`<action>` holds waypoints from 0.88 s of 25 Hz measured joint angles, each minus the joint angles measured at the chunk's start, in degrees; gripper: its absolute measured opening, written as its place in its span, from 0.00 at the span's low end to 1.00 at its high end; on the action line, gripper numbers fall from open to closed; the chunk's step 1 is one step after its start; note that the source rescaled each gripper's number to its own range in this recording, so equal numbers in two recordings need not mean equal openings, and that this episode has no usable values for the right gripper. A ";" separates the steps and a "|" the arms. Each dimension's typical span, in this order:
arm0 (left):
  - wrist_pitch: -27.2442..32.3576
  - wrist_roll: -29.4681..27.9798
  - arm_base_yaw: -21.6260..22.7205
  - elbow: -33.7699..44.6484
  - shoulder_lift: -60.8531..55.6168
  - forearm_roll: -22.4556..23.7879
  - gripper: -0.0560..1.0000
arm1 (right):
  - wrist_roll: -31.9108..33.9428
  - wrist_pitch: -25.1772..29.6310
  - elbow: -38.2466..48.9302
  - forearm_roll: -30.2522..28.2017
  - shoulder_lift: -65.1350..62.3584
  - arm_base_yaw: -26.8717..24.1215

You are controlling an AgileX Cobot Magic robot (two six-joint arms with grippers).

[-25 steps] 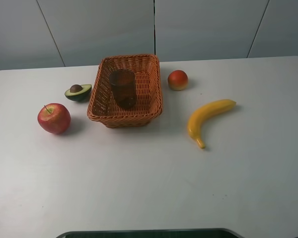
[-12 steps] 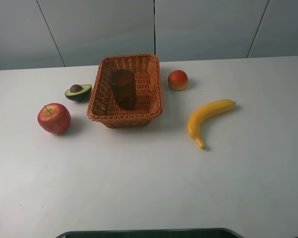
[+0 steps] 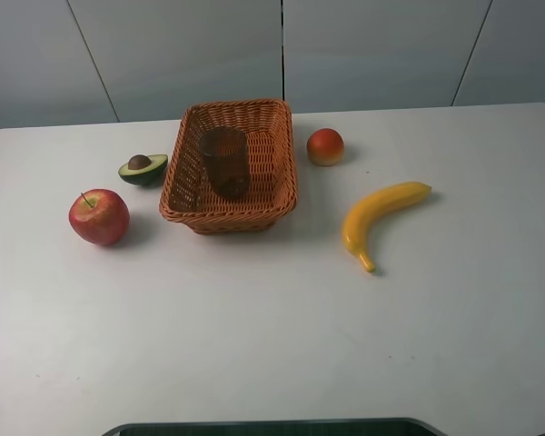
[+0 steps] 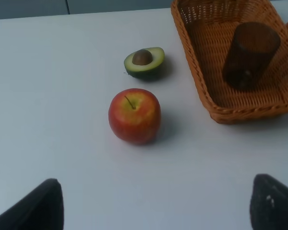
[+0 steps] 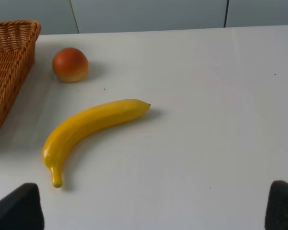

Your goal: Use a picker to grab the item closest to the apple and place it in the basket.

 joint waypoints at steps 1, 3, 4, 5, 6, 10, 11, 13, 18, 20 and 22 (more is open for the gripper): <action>0.23 0.00 0.00 0.67 -1.12 0.00 1.00 | 0.00 0.00 0.00 0.00 0.00 0.00; 0.71 0.00 0.00 1.96 -3.24 0.12 1.00 | 0.00 0.00 0.00 0.00 0.00 0.00; 0.97 0.11 0.00 2.29 -4.49 0.49 1.00 | 0.00 0.00 0.00 0.00 0.00 0.00; 1.22 0.11 0.00 2.69 -5.85 1.17 1.00 | 0.00 0.00 0.00 0.00 0.00 0.00; 1.56 -0.02 0.00 3.16 -7.22 2.12 1.00 | 0.00 0.00 0.00 0.00 0.00 0.00; 3.44 -0.28 0.00 4.12 -12.07 6.60 1.00 | 0.00 0.00 0.00 0.00 0.00 0.00; 3.72 -0.49 0.00 4.25 -12.93 7.49 1.00 | 0.00 0.00 0.00 0.00 0.00 0.00; 4.13 -0.98 0.00 4.56 -13.31 8.57 1.00 | 0.00 0.00 0.00 0.00 0.00 0.00; 4.13 -1.33 0.00 4.66 -13.55 8.70 1.00 | 0.00 0.00 0.00 0.00 0.00 0.00; 4.13 -1.46 0.00 4.66 -13.68 8.70 1.00 | 0.00 0.00 0.00 0.00 0.00 0.00; 3.49 -1.87 0.00 5.10 -13.68 8.70 1.00 | 0.00 0.00 0.00 0.00 0.00 0.00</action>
